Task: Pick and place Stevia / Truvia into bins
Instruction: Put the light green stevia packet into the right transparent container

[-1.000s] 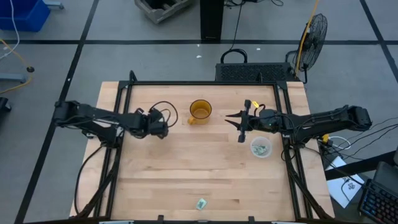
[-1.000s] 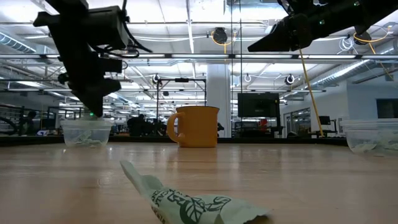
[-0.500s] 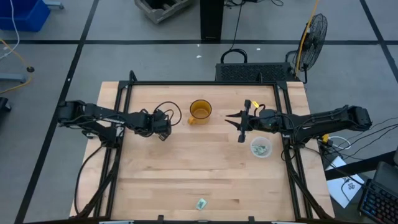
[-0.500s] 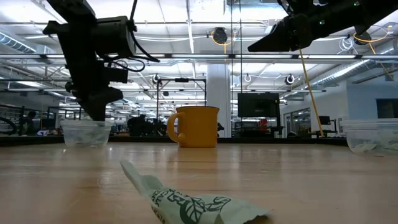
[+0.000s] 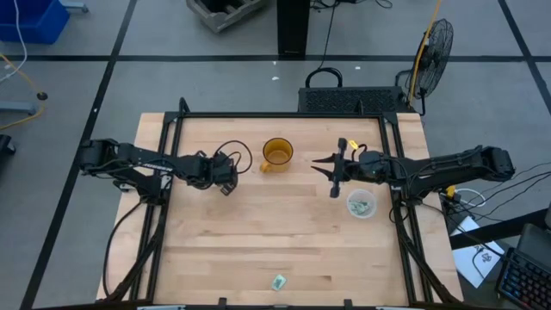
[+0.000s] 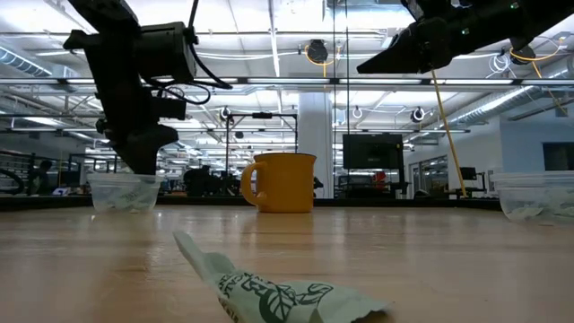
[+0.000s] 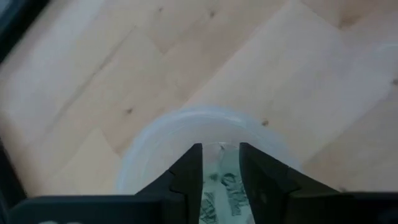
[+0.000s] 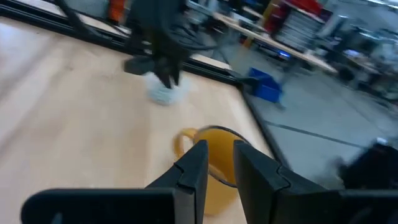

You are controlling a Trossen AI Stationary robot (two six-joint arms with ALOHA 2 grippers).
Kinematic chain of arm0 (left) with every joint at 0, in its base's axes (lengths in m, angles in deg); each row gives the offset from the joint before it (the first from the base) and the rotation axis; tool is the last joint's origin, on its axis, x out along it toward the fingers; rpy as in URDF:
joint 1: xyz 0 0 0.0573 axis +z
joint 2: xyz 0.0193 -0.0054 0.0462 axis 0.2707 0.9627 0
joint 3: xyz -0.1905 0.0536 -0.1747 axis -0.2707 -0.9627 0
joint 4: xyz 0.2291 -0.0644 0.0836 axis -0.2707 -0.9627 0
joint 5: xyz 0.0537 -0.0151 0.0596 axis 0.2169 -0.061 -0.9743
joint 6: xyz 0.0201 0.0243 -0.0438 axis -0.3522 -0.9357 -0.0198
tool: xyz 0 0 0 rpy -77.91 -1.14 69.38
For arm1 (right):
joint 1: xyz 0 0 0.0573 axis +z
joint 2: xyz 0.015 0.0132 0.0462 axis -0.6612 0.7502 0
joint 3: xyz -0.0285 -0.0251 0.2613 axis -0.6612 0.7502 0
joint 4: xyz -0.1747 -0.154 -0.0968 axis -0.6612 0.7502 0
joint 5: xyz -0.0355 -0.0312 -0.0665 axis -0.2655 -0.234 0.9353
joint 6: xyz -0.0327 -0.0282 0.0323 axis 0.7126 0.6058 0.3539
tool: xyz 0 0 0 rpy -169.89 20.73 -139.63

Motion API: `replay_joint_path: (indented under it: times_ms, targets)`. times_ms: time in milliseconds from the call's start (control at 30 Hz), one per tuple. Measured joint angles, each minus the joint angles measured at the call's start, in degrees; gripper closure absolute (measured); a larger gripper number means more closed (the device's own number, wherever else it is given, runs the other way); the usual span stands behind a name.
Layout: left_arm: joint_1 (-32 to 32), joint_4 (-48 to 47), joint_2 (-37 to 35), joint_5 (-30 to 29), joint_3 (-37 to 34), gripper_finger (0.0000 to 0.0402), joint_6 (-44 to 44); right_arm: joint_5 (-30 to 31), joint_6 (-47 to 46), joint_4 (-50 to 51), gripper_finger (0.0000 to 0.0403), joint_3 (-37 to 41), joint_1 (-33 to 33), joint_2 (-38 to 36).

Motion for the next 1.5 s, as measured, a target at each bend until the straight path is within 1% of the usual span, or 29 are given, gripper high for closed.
replay_joint_path:
  times_ms: [67,200,333,400,533,567,633,700,867,1000,1100,1200,1400,1500]
  targets:
    - [0.29,-0.34,0.0,1.7,0.78,0.0285,0.0,-3.98,0.04,0.0,0.0332,0.0,0.0,0.0]
    - [0.69,-0.94,0.0,4.47,4.6,0.0284,-1.68,-15.01,0.55,-0.36,0.0332,0.0,0.2,0.01]
    - [0.61,-0.96,0.0,4.83,9.84,0.0284,-6.31,-19.2,0.63,-1.5,0.0332,0.0,1.48,0.78]
    - [0.64,-0.92,-0.04,4.82,12.51,0.0284,-8.53,-22.26,0.23,-3.14,0.0332,0.0,2.38,2.48]
    - [0.64,1.49,-0.07,4.81,16.14,0.0284,-11.37,-32.58,2.37,-11.57,0.0327,-0.02,5.2,8.52]
    - [0.61,2.73,-0.07,4.83,16.54,0.0284,-11.6,-33.85,2.62,-13.51,0.0323,-0.02,6.14,10.17]
    - [0.61,5.04,-0.08,4.95,16.87,0.0284,-11.63,-34.0,2.62,-16.39,0.0307,-0.3,8.05,13.64]
    - [0.59,6.69,-0.09,5.45,16.88,0.0284,-11.66,-33.54,2.64,-16.46,0.0287,-1.26,9.66,16.44]
    - [0.57,7.05,-0.09,6.84,16.88,0.0284,-11.65,-33.6,2.6,-15.47,0.0233,-5.46,14.11,22.91]
    - [0.57,7.05,-0.09,6.86,16.88,0.0284,-11.65,-33.62,0.28,-15.45,0.0205,-10.21,18.38,27.56]
    - [0.57,7.08,-0.09,6.86,16.88,0.0284,-11.67,-33.66,-3.24,-15.61,0.0196,-14.02,21.37,31.06]
    - [0.48,7.23,-0.09,6.88,16.88,0.0284,-11.61,-33.55,-5.06,-15.34,0.0196,-16.66,23.37,34.45]
    - [0.24,7.93,-0.09,6.9,16.88,0.0284,-11.56,-33.31,-11.03,-15.62,0.0195,-18.22,24.3,41.01]
    - [0.24,8.19,-0.09,6.87,16.88,0.0284,-11.51,-32.9,-11.88,-17.39,0.0195,-19.32,24.43,45.08]
